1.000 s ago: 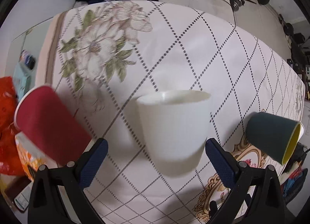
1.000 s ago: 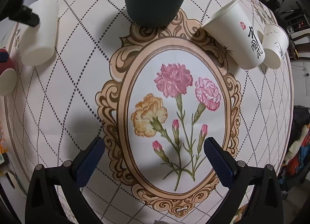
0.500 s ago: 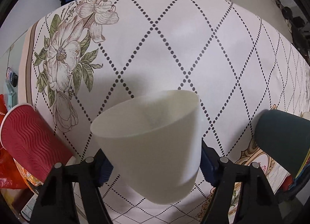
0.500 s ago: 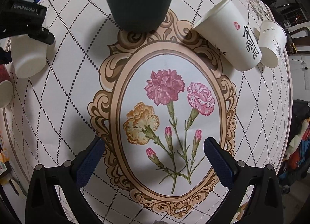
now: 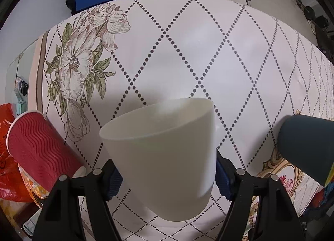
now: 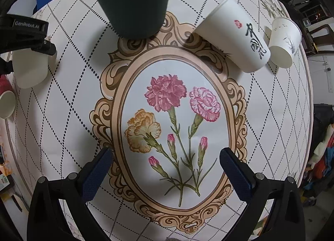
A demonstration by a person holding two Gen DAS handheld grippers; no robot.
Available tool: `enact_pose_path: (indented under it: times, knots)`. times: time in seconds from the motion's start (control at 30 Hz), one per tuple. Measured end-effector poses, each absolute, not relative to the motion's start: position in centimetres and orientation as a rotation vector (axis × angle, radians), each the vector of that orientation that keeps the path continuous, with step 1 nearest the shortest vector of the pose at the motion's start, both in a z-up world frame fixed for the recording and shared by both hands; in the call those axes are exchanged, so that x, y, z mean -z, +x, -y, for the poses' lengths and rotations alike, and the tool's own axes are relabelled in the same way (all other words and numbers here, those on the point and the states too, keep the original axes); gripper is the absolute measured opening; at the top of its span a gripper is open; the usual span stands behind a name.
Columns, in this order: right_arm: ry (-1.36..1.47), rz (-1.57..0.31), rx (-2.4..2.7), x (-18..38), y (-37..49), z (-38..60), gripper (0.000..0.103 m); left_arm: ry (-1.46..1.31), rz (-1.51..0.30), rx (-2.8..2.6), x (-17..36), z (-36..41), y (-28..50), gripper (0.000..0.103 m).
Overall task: Flip cup upside down
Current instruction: 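Lift the white cup with the left gripper and carry it toward the oval print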
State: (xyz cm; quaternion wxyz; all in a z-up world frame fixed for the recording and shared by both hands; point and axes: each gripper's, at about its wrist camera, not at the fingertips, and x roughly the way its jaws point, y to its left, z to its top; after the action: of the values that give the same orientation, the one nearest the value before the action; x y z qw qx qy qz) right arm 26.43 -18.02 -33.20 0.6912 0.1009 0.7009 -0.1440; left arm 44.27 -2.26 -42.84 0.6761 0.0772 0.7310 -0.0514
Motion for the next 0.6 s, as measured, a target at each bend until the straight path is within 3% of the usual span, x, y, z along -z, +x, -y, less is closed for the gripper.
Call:
enact_pose_path:
  times: [0.3,0.6]
  knots:
    - [0.239,-1.539,0.328,31.0,23.2,20.9,0.103,0.189,-1.599,0.19,38.2,3.4,38.9,0.072]
    - [0.264,-1.542,0.344,30.4,16.7,24.0,0.103,0.247,-1.637,0.28,35.8,4.8,27.3,0.072]
